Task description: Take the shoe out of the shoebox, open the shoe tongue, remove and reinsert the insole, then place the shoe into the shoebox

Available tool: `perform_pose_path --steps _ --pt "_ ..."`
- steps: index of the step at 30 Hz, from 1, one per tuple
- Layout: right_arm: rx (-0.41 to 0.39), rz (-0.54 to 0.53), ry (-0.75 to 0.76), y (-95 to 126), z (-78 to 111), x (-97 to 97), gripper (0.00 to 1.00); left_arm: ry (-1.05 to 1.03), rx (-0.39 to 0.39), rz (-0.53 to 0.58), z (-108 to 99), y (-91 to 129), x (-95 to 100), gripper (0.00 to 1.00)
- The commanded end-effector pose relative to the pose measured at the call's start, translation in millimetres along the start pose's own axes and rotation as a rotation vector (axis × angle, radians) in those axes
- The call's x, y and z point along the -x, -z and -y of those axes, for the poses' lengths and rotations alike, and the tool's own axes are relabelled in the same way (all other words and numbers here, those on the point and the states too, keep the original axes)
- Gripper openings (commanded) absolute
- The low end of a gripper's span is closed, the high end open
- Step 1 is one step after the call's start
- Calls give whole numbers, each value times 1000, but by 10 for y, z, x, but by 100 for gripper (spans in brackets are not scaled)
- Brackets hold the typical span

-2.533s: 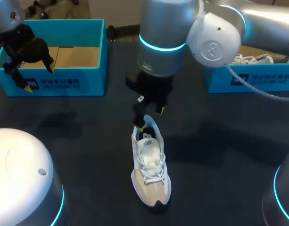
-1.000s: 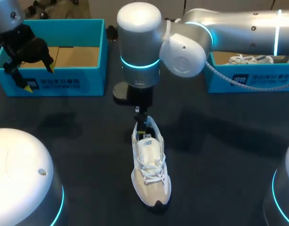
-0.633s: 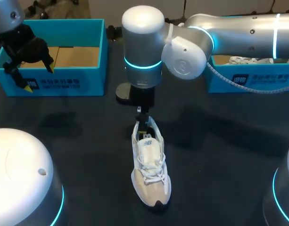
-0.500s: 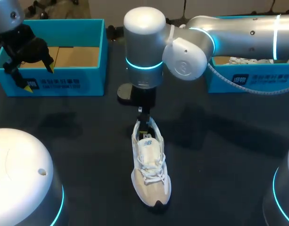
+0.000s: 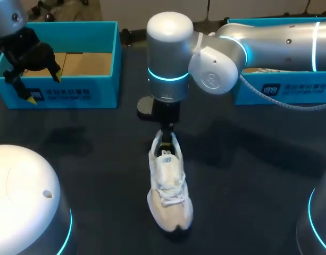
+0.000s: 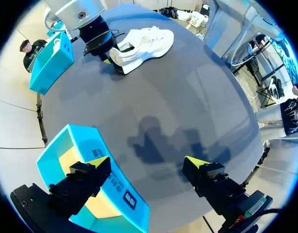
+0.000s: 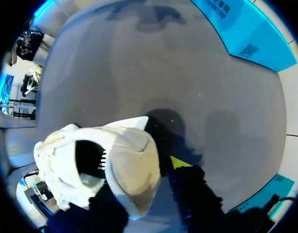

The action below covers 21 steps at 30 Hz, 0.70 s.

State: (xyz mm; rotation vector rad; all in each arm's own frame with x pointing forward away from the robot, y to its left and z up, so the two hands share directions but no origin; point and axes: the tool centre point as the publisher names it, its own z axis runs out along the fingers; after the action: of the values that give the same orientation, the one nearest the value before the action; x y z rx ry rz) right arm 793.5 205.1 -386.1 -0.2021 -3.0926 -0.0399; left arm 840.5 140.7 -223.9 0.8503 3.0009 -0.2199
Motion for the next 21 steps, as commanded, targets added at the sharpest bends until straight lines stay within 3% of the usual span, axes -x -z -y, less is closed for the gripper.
perform_pose_path --steps 1,10,16,20,21 --pt "2 18 2 90 34 -44 0 -1 1 -1 -3 1 -2 100" --pt "1 93 33 575 111 79 0 -1 1 -1 -3 1 -2 100" --pt "-32 166 47 1098 192 261 0 -1 1 -1 -3 1 -2 100" --pt "-32 206 62 1575 244 448 0 -1 1 -1 -3 1 -2 100" --pt "-32 206 62 1575 244 448 0 -1 1 -1 -3 1 -2 100"
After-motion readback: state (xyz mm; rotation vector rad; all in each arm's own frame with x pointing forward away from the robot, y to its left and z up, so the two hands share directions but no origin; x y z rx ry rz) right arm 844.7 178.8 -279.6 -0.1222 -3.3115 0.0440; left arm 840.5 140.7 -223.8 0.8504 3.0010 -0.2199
